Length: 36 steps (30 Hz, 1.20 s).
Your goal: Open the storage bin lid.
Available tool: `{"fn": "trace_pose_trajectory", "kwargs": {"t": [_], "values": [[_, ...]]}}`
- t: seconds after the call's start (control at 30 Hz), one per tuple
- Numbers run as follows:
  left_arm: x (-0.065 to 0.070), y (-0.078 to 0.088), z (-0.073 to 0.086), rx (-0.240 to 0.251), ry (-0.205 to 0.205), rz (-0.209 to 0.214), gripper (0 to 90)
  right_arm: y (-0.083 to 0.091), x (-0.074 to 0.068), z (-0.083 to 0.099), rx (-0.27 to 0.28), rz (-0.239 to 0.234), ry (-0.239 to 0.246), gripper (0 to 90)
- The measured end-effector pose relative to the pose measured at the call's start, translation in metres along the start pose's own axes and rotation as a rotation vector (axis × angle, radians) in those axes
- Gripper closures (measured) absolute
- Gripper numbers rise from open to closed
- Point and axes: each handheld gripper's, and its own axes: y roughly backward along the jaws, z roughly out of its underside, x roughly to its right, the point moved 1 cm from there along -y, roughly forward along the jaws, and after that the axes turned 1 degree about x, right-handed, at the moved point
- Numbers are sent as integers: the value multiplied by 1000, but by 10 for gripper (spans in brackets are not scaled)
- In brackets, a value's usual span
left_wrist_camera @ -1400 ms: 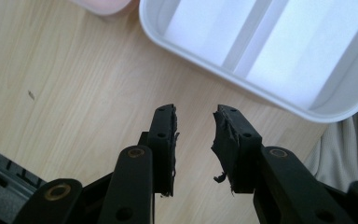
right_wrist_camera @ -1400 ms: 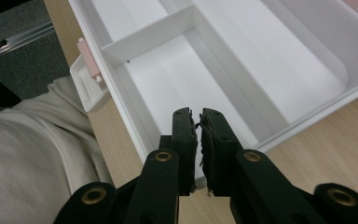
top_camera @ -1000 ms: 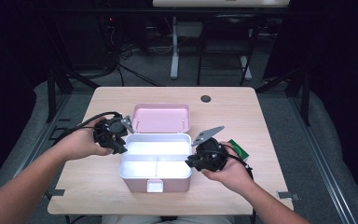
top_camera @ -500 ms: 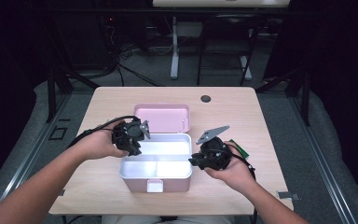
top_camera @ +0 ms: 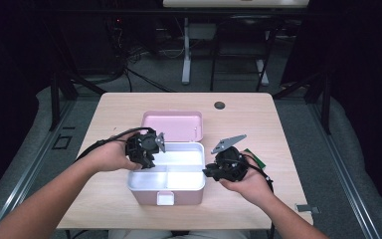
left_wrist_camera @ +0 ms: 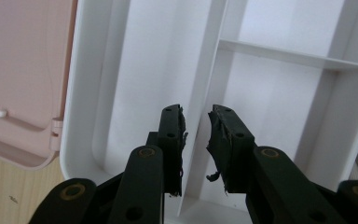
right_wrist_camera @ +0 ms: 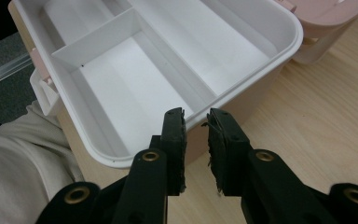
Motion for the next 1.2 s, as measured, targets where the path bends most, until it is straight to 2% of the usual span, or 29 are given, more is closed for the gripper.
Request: {"fn": "trace_pose_trajectory", "kwargs": {"t": [0.37,0.47,0.53,0.63,0.67,0.8,1.03,1.2], "values": [[1,-8,-4,-11,-1,16,708,-2,2,2,3,2,-11,759],[1,-10,-7,-19,12,29,708,-2,2,3,3,1,-13,759],[0,-12,-8,-25,9,30,716,-2,2,3,3,0,-16,759],[1,-15,-10,-32,35,43,736,-2,3,3,3,0,-16,759],[1,-14,-11,-37,26,39,738,-2,3,4,4,0,-16,759],[-1,-16,-13,-33,40,50,767,-2,4,4,5,1,-19,759],[1,-22,-17,-48,34,32,788,-3,4,4,7,1,-20,760],[1,-24,-20,-42,35,56,762,-3,4,4,7,1,-21,760]]}}
